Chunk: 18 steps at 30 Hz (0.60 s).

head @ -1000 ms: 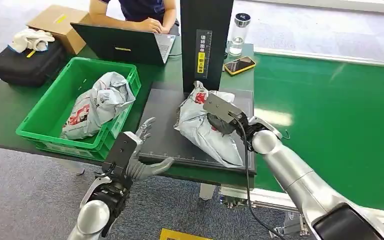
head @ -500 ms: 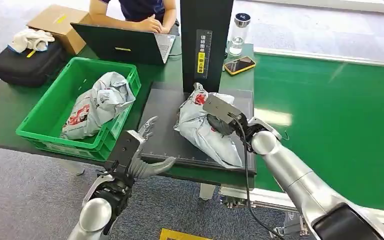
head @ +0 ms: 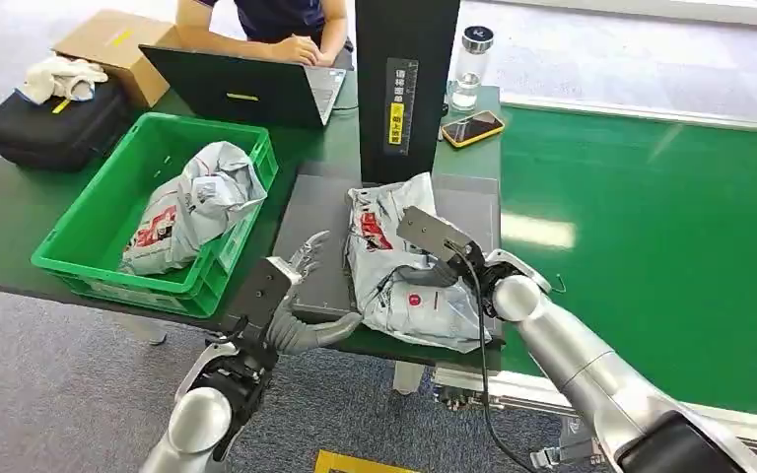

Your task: Moved the parcel from conveyor to table for the left to box.

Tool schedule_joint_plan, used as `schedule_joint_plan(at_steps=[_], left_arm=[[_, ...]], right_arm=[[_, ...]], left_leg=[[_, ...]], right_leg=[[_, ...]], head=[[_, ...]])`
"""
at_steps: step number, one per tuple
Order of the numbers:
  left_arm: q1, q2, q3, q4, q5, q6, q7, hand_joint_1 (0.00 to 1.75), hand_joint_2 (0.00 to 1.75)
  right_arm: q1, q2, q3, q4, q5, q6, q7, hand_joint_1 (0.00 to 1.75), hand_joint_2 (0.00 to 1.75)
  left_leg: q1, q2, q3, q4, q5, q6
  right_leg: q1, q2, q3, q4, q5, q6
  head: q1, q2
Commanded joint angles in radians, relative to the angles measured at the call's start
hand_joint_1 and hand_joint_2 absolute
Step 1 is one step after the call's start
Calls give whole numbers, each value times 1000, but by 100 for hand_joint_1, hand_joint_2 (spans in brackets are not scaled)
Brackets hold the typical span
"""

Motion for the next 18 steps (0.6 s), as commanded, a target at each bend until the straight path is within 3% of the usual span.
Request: schedule_joint_plan(at_steps=[1,18], left_arm=[[-39,29,-37,69,8,5,1,0,175],[-30,33,-39,57,8,8,0,0,175]], right_arm=[[-15,-19,33,-1,-5,-1,2,0,175],[-2,-46,6,-66,-12,-26,-2,0,175]], left_leg=[[1,1,3,-2,0,-1],[0,1,3,-1,0,-1]], right_leg=[[1,1,3,-2,0,-2],[1,0,2,-2,0,-2]], head=[[0,0],[0,0]])
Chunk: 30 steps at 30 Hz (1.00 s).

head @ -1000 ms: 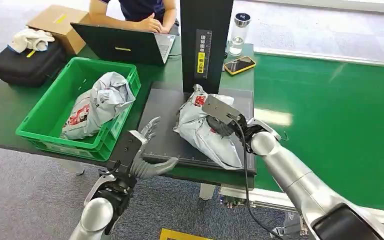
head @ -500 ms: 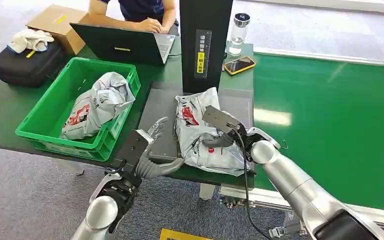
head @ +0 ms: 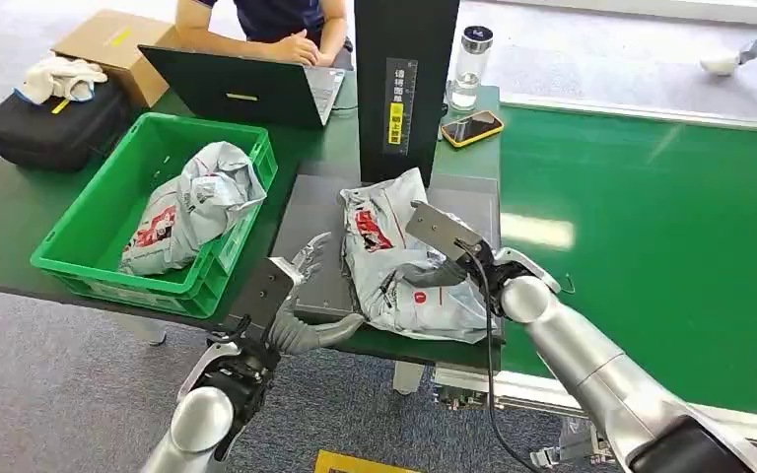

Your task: Moved the parcel from conveyor to table for the left to box.

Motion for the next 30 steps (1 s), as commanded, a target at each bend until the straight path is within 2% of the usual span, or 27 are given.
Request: schedule_joint_plan(at_steps=[1,5,12,20,24,28,30], left_arm=[[-28,27,-29,46,0,-1,1,0,175],[-33,27,-27,53,-5,-1,-3,0,175],[-46,18,-11,85,-8,4,-27,0,175],[-31,6,24,75,-18,11,-46,0,175],[-23,12,33,66,-21,8,-45,0,175],[22,14,65,32,-26,19,-39,0,175],[28,11,74,28,-33,22,-39,0,175]], right_arm=[[-11,-11,5,-5,-1,3,0,0,175],[5,-21,-43,-67,-23,-25,-22,0,175],[14,-41,-206,-269,-104,-98,-77,0,175],[55,-22,-369,-488,-212,-166,-148,0,175],[208,-36,-458,-660,-238,-202,-162,0,175],[439,18,-542,-825,-258,-246,-197,0,175],[510,32,-554,-869,-255,-258,-214,0,175]], left_leg=[[0,0,2,-1,0,-1],[0,0,2,-1,0,-1],[0,-1,1,-1,0,-1],[0,0,0,0,0,-1],[1,-3,2,-2,0,-1],[2,-3,5,-4,0,-1],[2,-3,5,-4,0,-1]], right_leg=[[1,0,2,-1,0,-2],[0,0,2,-1,0,-1],[0,-1,2,0,-1,-2],[0,0,0,0,0,-2],[1,-3,3,-2,-1,-2],[2,-3,7,-5,-1,-2],[2,-3,7,-5,-1,-2]], head=[[0,0],[0,0],[0,0],[0,0],[0,0],[0,0],[0,0]])
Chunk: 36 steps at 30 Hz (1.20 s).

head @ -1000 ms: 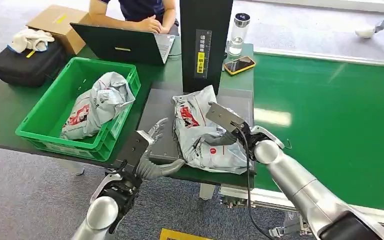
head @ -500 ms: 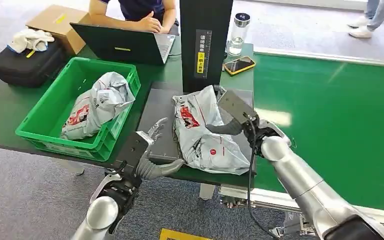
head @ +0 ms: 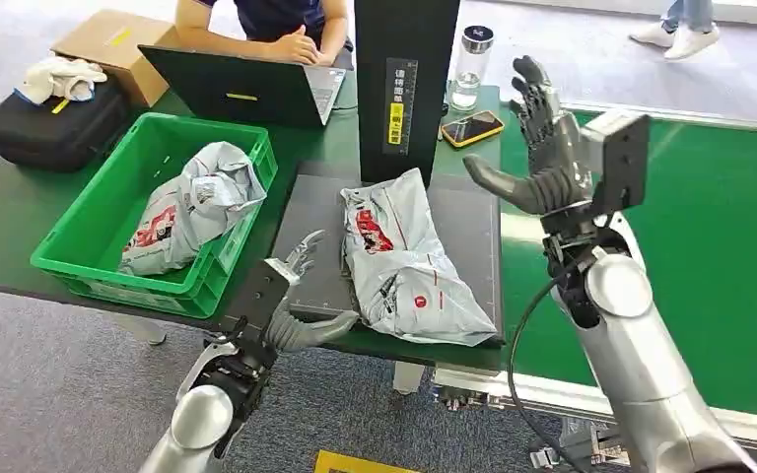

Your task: Moved the parcel from conveyor to table for the left to box.

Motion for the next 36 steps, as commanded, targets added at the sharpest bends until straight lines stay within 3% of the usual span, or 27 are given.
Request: schedule_joint_plan(at_steps=[1,8,12,21,23,31,36], left_arm=[[27,5,56,3,-18,10,7,0,175],[50,-11,98,-32,-46,4,19,0,175],[79,-18,119,-69,-58,4,32,0,175],[102,-29,118,-113,-73,6,59,0,175],[100,-28,112,-114,-75,6,67,0,175],[124,-27,107,-140,-78,16,85,0,175],[126,-24,98,-151,-84,14,86,0,175]], right_arm=[[386,82,-179,-323,-12,-60,-52,0,175],[668,171,-270,-428,-42,-62,-53,0,175],[736,228,-333,-427,-76,-33,-29,0,175],[768,338,-419,-315,-110,-10,58,0,175],[763,353,-434,-281,-117,2,74,0,175],[736,359,-477,-170,-151,108,101,0,175],[768,363,-487,-225,-138,125,103,0,175]], left_leg=[[1,-2,3,-2,0,-1],[2,-4,2,-3,-1,-2],[2,-4,2,-2,-2,-2],[2,-1,9,-6,-2,-4],[2,-2,4,-3,-2,-3],[2,0,4,-2,-2,-2],[1,1,5,-3,-3,-3]], right_leg=[[1,-2,4,-3,-1,-2],[2,-4,4,-3,-2,-2],[2,-4,3,-2,-3,-3],[3,-1,9,-6,-2,-5],[2,-2,4,-3,-2,-3],[2,1,4,-3,-2,-3],[1,1,4,-3,-2,-3]], head=[[0,0],[0,0],[0,0],[0,0],[0,0],[0,0],[0,0]])
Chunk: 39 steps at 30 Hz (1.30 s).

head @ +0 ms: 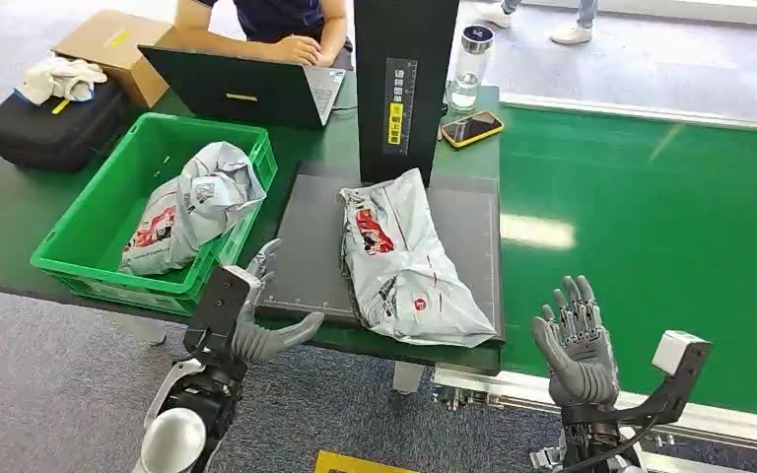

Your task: Moved the parcel from conveyor to table for the left to box.

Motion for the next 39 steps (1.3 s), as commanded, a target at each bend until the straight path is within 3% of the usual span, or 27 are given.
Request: schedule_joint_plan(at_steps=[1,19,30,39], left_arm=[[-7,9,-11,-14,-12,-4,10,0,175],[-66,21,-49,-21,-44,-26,10,0,175],[-399,-28,-230,149,-269,-98,78,0,175],[-589,-1,-371,305,-435,-130,109,0,175]], right_arm=[[18,48,-67,45,10,28,5,0,175],[26,66,-69,24,16,56,15,0,175],[-53,55,-12,99,19,90,22,0,175],[-136,15,51,221,-1,111,6,0,175]], left_leg=[[1,0,5,-2,-1,-1],[1,0,3,-1,0,-1],[1,-3,1,0,2,-1],[1,0,4,-2,2,-1]], right_leg=[[1,1,5,-3,-1,-2],[1,0,2,-1,0,-2],[1,-3,2,-1,1,-2],[1,0,4,-3,2,-2]], head=[[0,0],[0,0],[0,0],[0,0]])
